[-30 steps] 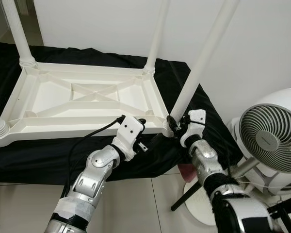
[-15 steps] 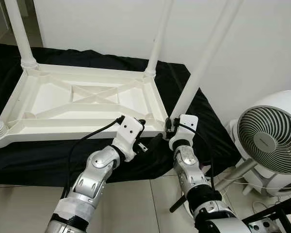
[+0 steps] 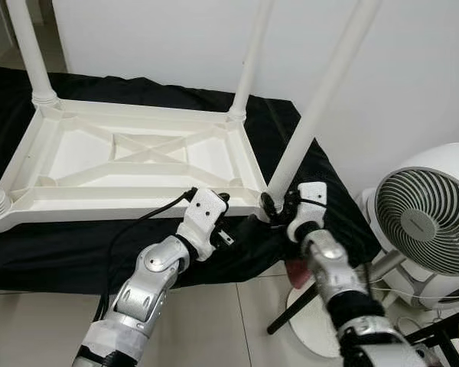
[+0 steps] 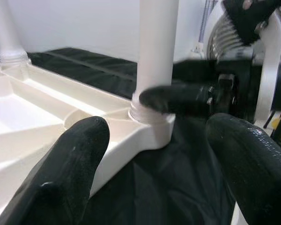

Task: Building children table

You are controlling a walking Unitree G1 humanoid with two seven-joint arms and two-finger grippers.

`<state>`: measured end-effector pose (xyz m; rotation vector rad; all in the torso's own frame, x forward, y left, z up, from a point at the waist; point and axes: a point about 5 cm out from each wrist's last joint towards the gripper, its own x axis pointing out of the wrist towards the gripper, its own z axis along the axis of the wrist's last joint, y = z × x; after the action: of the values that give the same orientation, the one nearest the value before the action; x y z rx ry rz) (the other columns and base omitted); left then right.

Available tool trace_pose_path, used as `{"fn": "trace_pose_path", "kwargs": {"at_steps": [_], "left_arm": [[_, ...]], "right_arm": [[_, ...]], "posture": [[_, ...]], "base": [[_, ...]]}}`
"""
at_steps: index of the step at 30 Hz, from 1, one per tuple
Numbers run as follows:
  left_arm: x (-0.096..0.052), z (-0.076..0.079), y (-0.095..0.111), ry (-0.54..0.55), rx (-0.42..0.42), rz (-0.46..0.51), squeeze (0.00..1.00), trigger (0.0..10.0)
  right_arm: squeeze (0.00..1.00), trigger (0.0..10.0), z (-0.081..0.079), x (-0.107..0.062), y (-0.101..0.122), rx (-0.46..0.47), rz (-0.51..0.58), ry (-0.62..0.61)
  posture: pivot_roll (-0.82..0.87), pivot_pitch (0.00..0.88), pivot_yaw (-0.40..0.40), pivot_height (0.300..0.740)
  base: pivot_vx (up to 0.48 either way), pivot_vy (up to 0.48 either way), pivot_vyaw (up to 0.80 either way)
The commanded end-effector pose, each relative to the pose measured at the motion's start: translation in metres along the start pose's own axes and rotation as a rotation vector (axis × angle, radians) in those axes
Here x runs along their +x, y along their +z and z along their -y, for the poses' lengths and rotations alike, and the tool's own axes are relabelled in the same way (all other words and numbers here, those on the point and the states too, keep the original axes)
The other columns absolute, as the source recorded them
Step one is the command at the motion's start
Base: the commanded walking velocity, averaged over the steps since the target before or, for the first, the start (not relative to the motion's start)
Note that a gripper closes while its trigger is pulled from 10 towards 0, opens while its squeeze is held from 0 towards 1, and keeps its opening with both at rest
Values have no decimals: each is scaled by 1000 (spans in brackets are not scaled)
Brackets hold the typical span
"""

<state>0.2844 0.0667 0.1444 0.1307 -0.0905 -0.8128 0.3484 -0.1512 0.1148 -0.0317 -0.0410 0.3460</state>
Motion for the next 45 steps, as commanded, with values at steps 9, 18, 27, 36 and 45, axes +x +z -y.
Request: {"fn": "trace_pose_path", "kwargs": {"at_steps": [9,18,27,36,45], "left_arm": [[-1,16,1,-145,18,-27,0,10000],[3,16,6,-139,20,-23,0,10000],[5,14,8,-135,19,-19,0,10000],[7,17,8,-135,3,-13,0,10000],[5,18,7,-129,-6,-14,0,10000]], "right_arm": [[0,10000,16,9,7,-53,-51,171],[0,0,11,19,7,-108,-134,267],[0,0,10,16,1,-61,-156,298],[0,10000,19,10,-8,-55,-179,194],[0,10000,4,14,-9,44,-102,-46]], "posture": [[-4,0,-168,740],[2,0,-164,740],[-6,0,-166,740],[-17,0,-176,740],[-27,0,-185,740]], "base": [[0,0,0],[0,0,0],[0,0,0],[0,0,0],[0,0,0]]}}
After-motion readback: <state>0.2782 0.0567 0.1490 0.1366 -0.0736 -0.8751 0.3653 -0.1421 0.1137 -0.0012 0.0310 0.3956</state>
